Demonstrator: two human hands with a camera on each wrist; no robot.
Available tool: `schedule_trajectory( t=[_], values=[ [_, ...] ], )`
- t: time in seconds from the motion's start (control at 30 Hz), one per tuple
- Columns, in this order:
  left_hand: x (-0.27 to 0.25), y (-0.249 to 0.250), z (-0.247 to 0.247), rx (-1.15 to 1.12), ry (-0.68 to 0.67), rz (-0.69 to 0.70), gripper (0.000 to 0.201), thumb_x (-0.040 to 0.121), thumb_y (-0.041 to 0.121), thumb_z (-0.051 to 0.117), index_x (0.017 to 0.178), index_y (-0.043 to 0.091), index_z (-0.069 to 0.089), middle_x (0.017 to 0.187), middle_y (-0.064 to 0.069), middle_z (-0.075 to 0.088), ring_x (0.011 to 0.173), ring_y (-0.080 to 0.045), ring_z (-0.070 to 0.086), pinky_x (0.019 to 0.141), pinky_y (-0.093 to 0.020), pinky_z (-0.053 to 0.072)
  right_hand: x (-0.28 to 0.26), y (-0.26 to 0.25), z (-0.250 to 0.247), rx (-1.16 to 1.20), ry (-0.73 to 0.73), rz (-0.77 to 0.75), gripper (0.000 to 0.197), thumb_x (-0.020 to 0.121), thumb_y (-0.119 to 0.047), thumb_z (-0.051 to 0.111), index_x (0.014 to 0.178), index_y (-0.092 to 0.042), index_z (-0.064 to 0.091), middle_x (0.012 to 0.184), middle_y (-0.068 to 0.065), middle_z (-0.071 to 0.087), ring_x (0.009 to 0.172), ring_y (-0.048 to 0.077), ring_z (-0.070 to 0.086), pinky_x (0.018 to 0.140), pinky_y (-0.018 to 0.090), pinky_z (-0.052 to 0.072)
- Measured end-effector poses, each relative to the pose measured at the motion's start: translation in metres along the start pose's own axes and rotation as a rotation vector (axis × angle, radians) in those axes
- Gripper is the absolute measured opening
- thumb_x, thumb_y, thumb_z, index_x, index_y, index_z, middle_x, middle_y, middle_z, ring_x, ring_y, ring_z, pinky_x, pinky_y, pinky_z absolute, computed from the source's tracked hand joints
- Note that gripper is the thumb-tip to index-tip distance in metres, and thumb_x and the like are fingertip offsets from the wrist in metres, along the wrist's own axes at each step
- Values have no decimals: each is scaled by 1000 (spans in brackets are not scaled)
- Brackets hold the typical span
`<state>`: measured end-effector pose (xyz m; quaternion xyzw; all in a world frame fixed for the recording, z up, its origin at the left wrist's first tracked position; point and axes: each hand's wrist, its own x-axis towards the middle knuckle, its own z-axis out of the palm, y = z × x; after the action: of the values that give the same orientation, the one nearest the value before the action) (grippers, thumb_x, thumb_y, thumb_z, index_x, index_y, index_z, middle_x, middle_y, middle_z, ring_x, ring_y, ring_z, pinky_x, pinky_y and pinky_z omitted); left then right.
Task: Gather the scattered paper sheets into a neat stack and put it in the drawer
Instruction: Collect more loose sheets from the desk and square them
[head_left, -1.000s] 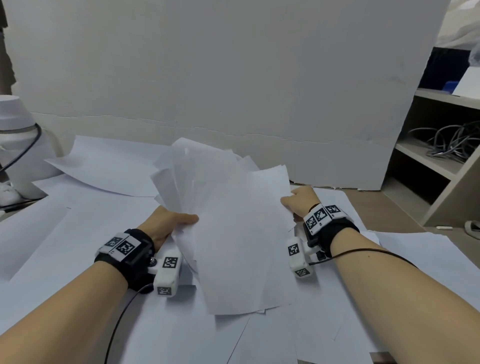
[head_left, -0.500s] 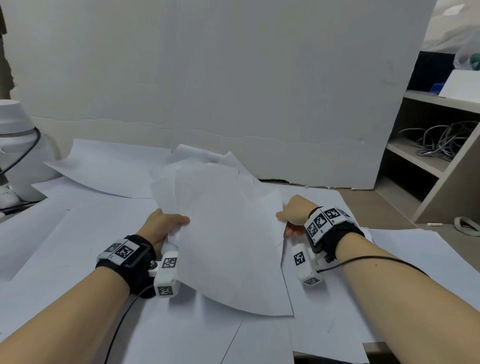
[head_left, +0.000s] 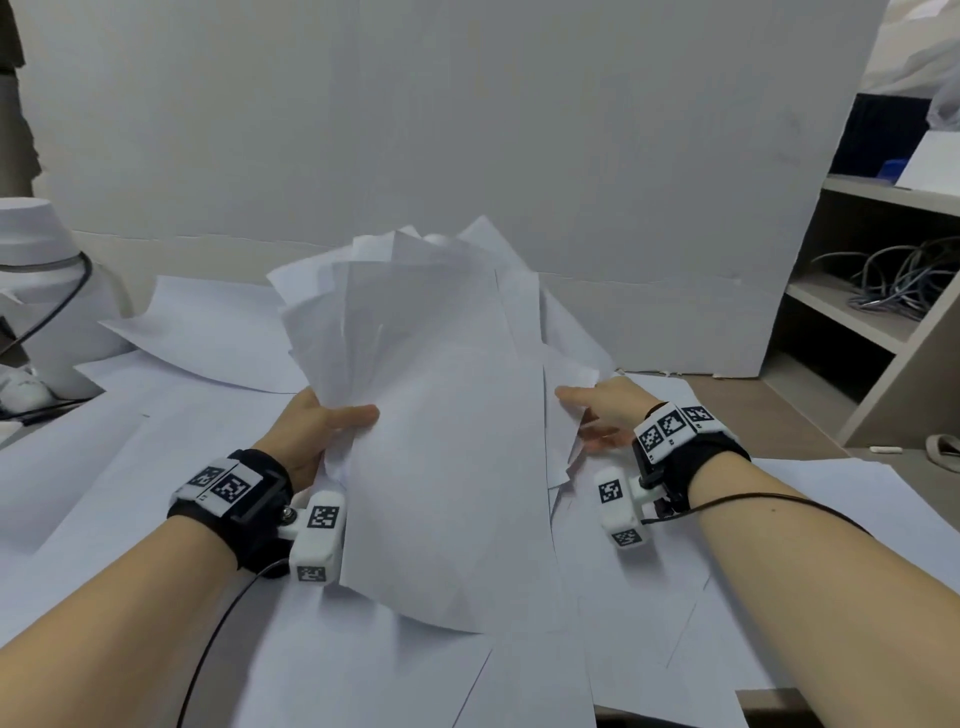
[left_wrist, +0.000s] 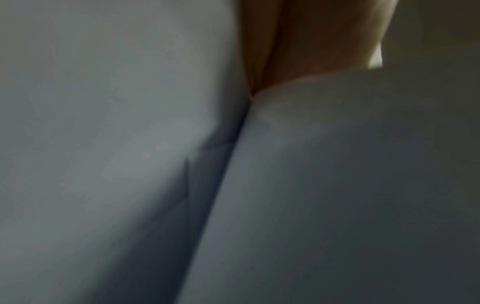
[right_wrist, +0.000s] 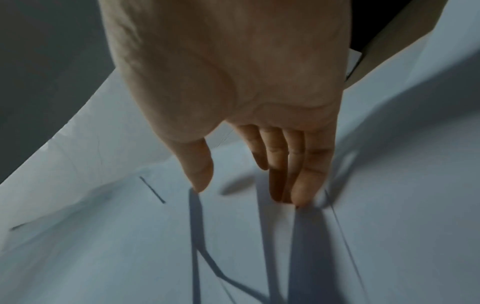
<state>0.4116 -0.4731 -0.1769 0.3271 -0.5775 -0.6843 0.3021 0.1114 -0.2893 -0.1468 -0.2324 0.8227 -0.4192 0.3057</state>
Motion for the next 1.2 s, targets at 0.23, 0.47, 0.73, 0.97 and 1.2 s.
schedule_trajectory(
  t=[0.23, 0.47, 0.73, 0.97, 1.2],
  values=[
    [0, -10, -2, 83, -39, -90, 17, 90, -9, 61, 106, -2, 61, 69, -6, 74, 60, -17, 71, 53, -28, 56, 16, -4, 5, -113, 177, -214, 18, 82, -11, 69, 72, -2, 57, 73, 19, 57, 66, 29, 58, 66, 42, 55],
    [-10, -6, -15, -15, -164, -113, 46, 76, -3, 76, 120, -2, 63, 101, -18, 75, 82, -30, 75, 64, -37, 60, 16, -30, 4, -26, 494, -376, 21, 93, -15, 60, 78, 0, 64, 66, 13, 56, 60, 30, 47, 54, 24, 40],
    [-12, -3, -5, 3, -178, -87, 32, 90, -6, 61, 121, 3, 63, 100, -15, 76, 82, -27, 75, 64, -34, 60, 30, -37, 39, 283, 372, -202, 18, 87, -14, 56, 72, -6, 48, 72, 10, 37, 71, 22, 36, 61, 30, 33],
    [0, -11, -3, -89, -1, -82, 32, 95, -3, 59, 127, 0, 60, 97, -16, 75, 79, -29, 73, 63, -37, 59, 17, -17, 47, 246, -55, 42, 39, 79, -19, 73, 112, 1, 64, 88, 19, 63, 76, 33, 61, 78, 40, 55],
    [-2, -6, 10, -17, -156, -234, 21, 97, 4, 62, 112, -10, 63, 114, -23, 69, 95, -35, 72, 82, -46, 60, 15, -19, 52, -327, 80, -213, 22, 73, -6, 78, 91, 5, 70, 94, 17, 74, 89, 32, 70, 78, 35, 55]
  ],
)
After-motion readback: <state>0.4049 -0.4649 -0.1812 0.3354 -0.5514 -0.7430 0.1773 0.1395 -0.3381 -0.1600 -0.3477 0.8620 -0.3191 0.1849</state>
